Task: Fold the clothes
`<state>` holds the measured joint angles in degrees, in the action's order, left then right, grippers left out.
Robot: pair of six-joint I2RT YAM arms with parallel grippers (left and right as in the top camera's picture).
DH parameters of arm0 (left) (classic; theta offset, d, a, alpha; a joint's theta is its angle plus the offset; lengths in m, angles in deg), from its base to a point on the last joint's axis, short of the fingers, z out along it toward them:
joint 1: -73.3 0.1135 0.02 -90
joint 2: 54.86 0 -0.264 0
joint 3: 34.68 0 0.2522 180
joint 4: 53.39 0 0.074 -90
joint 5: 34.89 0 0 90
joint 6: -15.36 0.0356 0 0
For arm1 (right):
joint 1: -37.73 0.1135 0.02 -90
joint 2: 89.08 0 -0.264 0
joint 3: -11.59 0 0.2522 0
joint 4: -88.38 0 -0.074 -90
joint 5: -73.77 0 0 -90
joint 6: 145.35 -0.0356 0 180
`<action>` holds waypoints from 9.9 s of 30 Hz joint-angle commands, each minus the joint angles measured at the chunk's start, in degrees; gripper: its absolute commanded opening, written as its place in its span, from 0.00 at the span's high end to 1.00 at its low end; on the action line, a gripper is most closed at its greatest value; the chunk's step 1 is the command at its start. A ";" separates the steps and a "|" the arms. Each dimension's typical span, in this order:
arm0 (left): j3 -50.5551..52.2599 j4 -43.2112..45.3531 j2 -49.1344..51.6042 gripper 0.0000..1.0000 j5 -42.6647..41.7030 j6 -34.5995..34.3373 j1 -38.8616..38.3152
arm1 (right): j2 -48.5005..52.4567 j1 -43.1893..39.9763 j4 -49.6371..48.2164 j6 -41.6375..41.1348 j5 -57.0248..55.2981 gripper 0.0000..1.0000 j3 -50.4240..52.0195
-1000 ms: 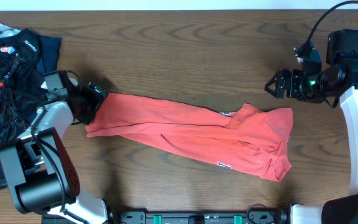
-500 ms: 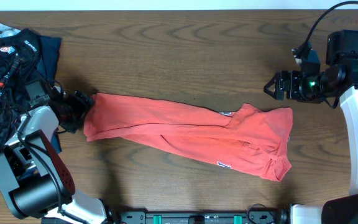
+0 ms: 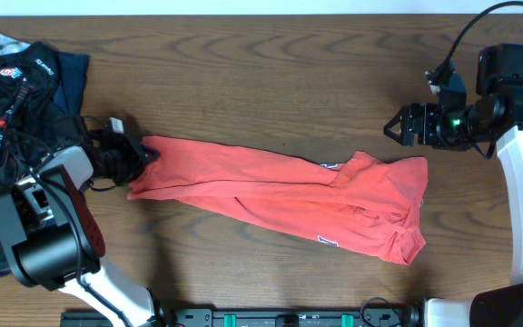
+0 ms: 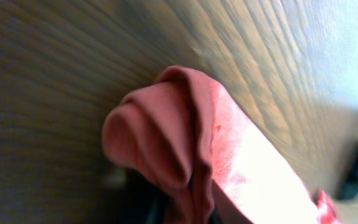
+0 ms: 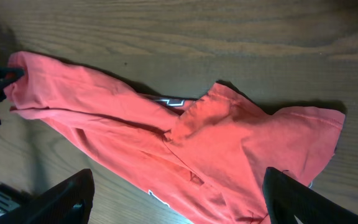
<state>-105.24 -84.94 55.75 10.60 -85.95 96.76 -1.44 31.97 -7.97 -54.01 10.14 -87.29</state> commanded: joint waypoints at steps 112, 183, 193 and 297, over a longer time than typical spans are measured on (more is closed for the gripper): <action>2.12 1.66 -14.58 0.42 21.44 -26.47 -62.42 | -0.52 0.44 4.09 2.47 0.74 0.18 -1.27; 2.03 -11.96 -21.24 0.05 6.38 -3.26 -21.18 | 13.09 -18.01 -22.23 -10.47 -14.99 0.01 26.69; 2.03 -12.00 -21.24 0.05 6.38 -3.28 -21.18 | 14.67 -6.88 -23.82 -6.82 -10.64 0.01 27.15; 2.19 -13.25 -21.11 0.05 14.93 -3.32 -29.70 | 26.01 27.26 -5.57 -36.63 -3.48 0.99 -11.63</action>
<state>-103.01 -97.96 34.94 24.26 -90.19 67.17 23.74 57.02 -13.00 -86.36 6.19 -97.91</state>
